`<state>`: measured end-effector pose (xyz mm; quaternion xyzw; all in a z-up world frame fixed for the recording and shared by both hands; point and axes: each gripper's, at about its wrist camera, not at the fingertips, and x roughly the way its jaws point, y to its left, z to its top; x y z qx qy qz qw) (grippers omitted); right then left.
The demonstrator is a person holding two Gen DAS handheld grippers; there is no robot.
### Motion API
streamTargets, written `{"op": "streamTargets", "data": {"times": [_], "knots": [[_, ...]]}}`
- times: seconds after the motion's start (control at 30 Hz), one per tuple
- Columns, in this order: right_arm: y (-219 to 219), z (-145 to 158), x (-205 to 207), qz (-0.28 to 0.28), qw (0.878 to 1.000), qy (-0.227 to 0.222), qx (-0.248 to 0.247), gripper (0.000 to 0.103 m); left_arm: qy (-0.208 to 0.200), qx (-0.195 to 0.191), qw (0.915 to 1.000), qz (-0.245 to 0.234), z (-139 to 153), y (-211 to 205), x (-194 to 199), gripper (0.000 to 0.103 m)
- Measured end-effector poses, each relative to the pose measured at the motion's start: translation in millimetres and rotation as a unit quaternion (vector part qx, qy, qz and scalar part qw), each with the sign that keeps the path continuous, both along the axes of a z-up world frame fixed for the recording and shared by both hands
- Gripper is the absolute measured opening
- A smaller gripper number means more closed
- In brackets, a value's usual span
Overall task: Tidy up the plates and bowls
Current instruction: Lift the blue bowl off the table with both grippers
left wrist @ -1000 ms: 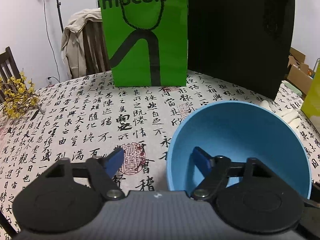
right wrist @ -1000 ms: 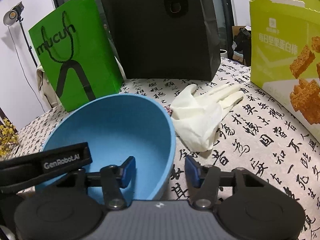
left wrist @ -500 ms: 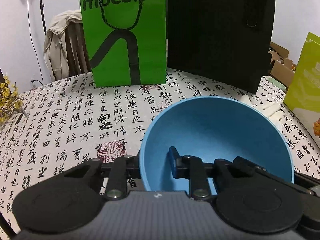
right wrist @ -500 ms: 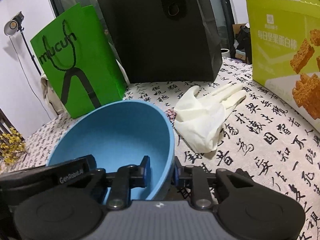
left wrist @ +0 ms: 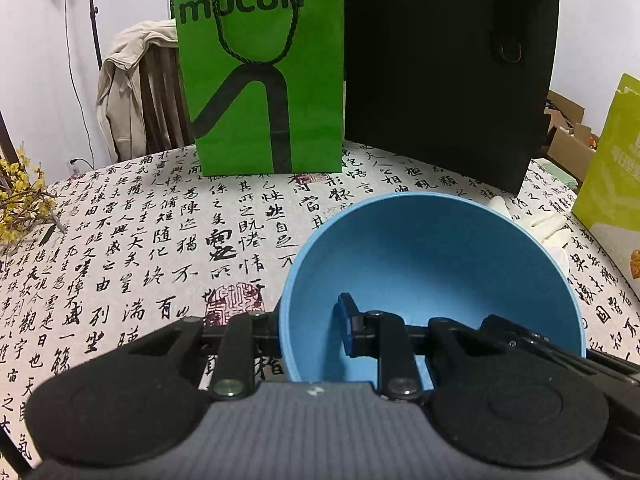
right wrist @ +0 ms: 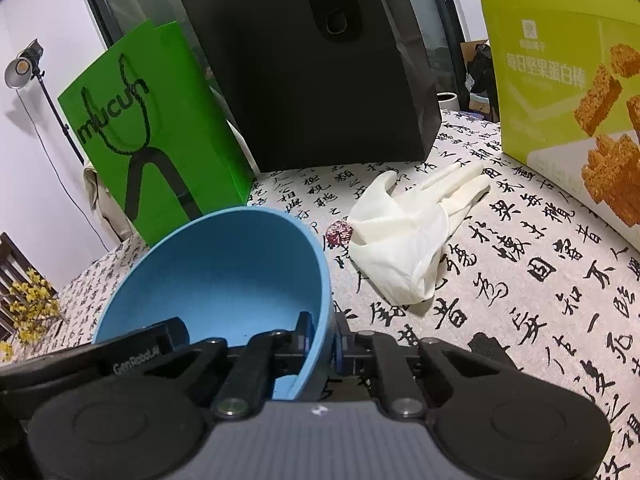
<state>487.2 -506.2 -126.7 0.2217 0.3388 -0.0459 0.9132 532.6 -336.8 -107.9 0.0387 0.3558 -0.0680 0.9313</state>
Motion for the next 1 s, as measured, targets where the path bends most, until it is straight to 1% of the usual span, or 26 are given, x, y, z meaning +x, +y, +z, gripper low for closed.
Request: {"op": "streamTargets", "data": {"times": [0.2, 0.4, 0.57, 0.83, 1.0], "knots": [[3.2, 5.6, -3.3, 0.001, 1.000, -0.009, -0.010, 0.011, -0.009, 0.002, 1.0000, -0.001, 4.2, 1.2, -4.8, 0.024], [5.9, 13.1, -9.6, 0.005, 1.000, -0.019, -0.007, 0.011, -0.017, 0.004, 0.9998, -0.003, 12.1, 5.2, -11.6, 0.024], [10.2, 20.0, -17.6, 0.009, 1.000, -0.027, -0.003, 0.011, -0.018, -0.010, 0.9998, -0.001, 18.1, 13.4, -18.2, 0.024], [15.8, 25.1, -23.2, 0.018, 0.999, -0.034, 0.005, 0.011, -0.026, -0.013, 0.9996, -0.006, 25.6, 24.7, -29.3, 0.024], [24.5, 31.3, -28.7, 0.031, 0.999, -0.041, 0.000, 0.011, -0.028, -0.020, 0.9994, -0.001, 30.0, 35.8, -36.2, 0.024]]}}
